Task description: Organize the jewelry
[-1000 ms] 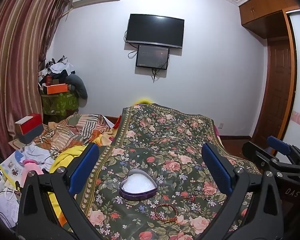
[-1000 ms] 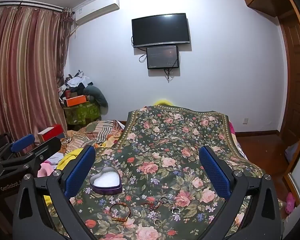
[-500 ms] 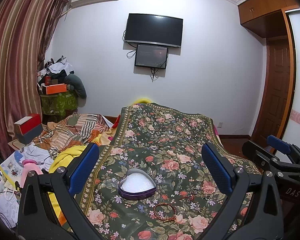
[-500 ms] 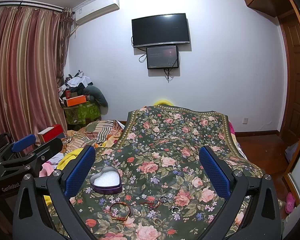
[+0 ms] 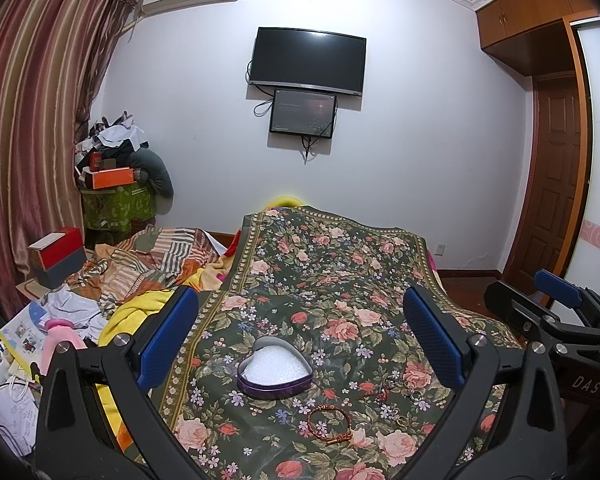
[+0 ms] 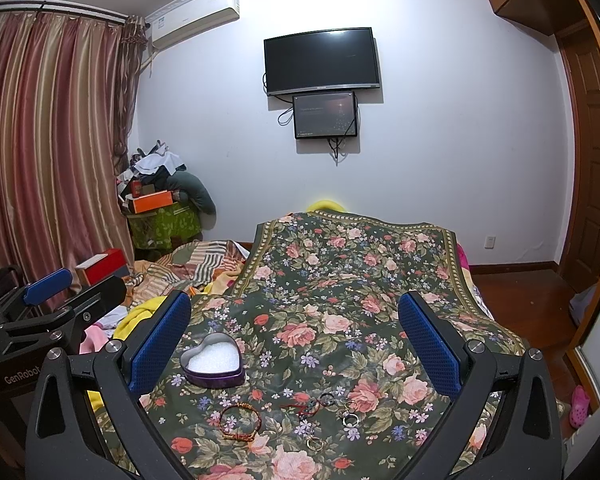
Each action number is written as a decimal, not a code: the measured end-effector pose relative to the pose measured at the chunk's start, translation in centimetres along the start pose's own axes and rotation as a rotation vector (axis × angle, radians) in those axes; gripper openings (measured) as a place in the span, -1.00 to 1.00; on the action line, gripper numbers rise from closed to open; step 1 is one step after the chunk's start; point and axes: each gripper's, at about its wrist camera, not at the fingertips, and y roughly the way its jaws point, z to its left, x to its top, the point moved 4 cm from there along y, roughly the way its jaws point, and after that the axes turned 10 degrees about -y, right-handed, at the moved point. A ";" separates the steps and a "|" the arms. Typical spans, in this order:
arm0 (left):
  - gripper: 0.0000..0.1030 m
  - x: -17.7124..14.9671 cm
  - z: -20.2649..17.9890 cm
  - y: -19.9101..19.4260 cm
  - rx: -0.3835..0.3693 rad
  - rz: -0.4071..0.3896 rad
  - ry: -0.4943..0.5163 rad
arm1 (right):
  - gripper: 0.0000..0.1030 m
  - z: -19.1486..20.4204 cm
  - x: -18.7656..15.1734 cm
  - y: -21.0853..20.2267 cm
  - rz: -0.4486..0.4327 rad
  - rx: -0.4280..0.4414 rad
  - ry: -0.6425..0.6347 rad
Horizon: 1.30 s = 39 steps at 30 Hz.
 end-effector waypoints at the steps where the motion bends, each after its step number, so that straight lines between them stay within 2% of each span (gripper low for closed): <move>1: 0.99 0.0 0.0 0.0 0.000 0.000 -0.001 | 1.00 0.0 0.0 0.0 0.000 0.000 0.000; 33: 0.99 0.1 0.3 -0.3 0.002 -0.003 0.001 | 1.00 -0.1 0.0 -0.3 0.006 -0.002 -0.010; 39: 0.99 0.0 0.3 0.0 0.025 0.011 0.007 | 1.00 -0.9 0.0 0.1 0.026 -0.014 0.003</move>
